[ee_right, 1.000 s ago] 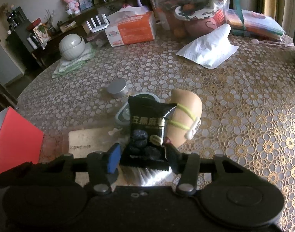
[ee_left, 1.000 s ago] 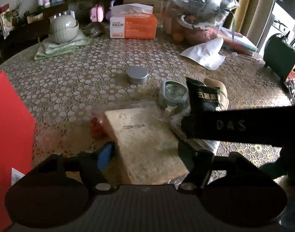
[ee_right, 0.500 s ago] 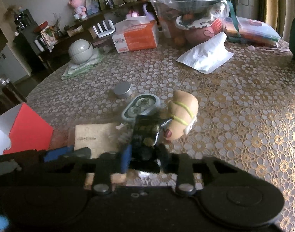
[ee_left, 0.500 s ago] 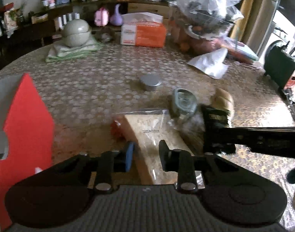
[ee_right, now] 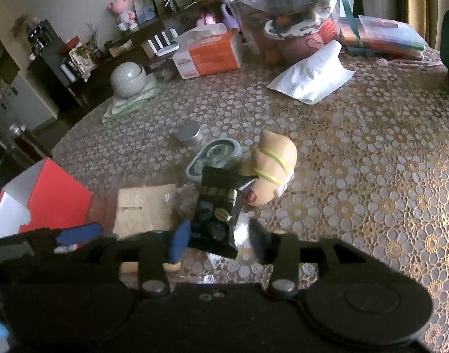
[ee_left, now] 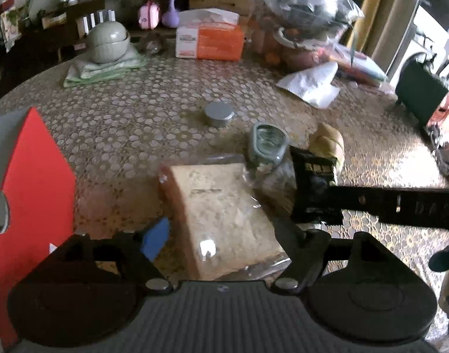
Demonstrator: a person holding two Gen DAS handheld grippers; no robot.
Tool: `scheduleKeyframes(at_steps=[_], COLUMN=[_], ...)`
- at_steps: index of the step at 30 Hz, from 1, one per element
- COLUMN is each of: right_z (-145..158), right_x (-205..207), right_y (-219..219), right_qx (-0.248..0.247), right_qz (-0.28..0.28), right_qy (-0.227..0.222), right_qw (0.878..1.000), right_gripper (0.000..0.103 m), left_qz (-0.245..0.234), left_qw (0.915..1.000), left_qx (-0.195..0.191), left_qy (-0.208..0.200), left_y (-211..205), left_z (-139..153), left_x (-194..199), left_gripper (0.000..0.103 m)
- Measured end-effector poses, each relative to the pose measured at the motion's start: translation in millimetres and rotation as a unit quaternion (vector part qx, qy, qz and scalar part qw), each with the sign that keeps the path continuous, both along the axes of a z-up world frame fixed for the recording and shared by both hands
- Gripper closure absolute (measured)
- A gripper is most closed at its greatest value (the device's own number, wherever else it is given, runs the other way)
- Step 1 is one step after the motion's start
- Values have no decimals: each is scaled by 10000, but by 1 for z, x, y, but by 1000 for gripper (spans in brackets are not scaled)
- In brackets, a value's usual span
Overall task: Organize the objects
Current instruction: 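Grasp the black snack bag with the right gripper while the left gripper grasps the bagged bread loaf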
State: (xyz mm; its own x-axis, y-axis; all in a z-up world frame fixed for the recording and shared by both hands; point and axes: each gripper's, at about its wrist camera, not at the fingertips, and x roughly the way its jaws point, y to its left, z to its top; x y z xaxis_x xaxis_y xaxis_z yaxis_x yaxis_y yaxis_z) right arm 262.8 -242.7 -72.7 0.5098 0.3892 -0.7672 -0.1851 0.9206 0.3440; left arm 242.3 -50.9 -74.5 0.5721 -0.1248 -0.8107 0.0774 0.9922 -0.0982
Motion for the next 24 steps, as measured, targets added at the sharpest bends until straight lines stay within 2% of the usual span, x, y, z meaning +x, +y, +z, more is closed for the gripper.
scheduleKeyframes(at_steps=[1, 4, 8, 16, 21, 24], right_z=[1, 3, -2, -16, -22, -23], right_x=[1, 4, 11, 26, 26, 26], right_y=[0, 2, 12, 30, 38, 40], right_qx=[21, 75, -14, -190, -415, -493], right_qz=[-29, -23, 0, -203, -223, -236], right_qy=[-2, -15, 204, 418, 377, 357], right_qw=[10000, 10000, 9998, 9987, 9982, 9979], right_gripper=[31, 31, 31, 37, 45, 48], left_qz=[-32, -41, 29, 125, 188, 104], left_qw=[10000, 9991, 9986, 9985, 9990, 9992], left_qx=[75, 428, 519, 482, 313, 331], left_qy=[13, 63, 121, 226, 258, 179], left_y=[-5, -18, -24, -24, -18, -18], left_z=[-2, -10, -18, -30, -37, -36], left_x=[0, 2, 7, 17, 19, 17], left_gripper=[25, 25, 18, 13, 13, 17])
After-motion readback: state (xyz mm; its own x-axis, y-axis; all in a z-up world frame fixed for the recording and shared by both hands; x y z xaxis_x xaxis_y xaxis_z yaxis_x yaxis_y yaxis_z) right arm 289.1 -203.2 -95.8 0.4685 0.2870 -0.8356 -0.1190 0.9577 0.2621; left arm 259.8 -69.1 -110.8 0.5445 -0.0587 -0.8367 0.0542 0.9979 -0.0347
